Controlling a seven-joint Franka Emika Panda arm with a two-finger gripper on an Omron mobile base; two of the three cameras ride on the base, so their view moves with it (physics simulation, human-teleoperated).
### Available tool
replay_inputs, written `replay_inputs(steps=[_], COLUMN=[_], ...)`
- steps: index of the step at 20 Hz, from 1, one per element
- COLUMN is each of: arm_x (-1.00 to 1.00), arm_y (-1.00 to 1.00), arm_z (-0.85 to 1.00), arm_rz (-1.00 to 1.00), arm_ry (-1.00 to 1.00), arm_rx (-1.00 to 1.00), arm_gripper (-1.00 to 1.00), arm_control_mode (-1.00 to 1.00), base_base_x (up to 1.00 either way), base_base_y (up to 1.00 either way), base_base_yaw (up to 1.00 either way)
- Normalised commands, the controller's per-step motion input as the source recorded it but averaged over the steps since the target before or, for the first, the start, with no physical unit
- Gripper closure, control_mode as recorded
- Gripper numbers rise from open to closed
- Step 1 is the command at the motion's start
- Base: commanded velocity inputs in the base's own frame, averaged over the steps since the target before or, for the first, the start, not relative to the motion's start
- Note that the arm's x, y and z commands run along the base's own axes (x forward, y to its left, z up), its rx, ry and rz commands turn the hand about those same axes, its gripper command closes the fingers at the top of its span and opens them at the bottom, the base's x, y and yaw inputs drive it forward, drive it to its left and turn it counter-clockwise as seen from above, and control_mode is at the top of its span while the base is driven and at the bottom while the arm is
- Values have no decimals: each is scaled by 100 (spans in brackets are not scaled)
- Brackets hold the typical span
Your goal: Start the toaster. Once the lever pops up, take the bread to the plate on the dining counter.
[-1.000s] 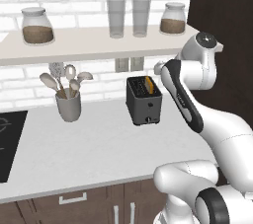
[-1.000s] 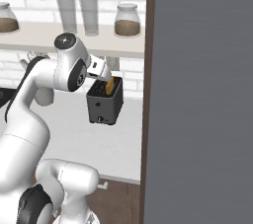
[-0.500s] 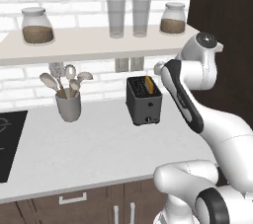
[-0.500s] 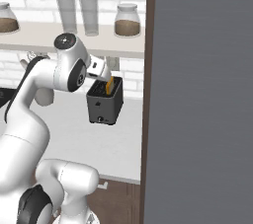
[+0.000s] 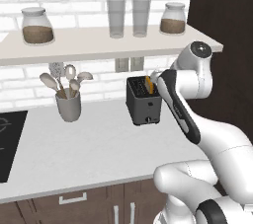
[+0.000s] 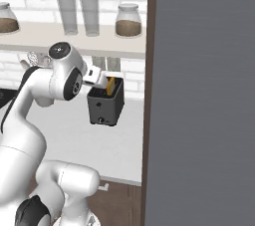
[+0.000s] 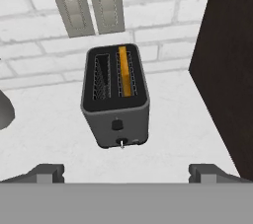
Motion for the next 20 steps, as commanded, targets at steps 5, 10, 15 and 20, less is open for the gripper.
replay_inputs(steps=[5,10,15,20], arm_x=[12,34,53,51], arm_y=[0,0,0,0], arm_z=[-32,-22,-23,-26], arm_rz=[0,0,0,0], arm_ry=[0,0,0,0], arm_rx=[0,0,0,0], arm_gripper=[-100,-100,-100,-100], arm_control_mode=[-100,-100,-100,-100], base_base_x=[0,0,0,0], base_base_y=[0,0,0,0], base_base_yaw=[0,0,0,0])
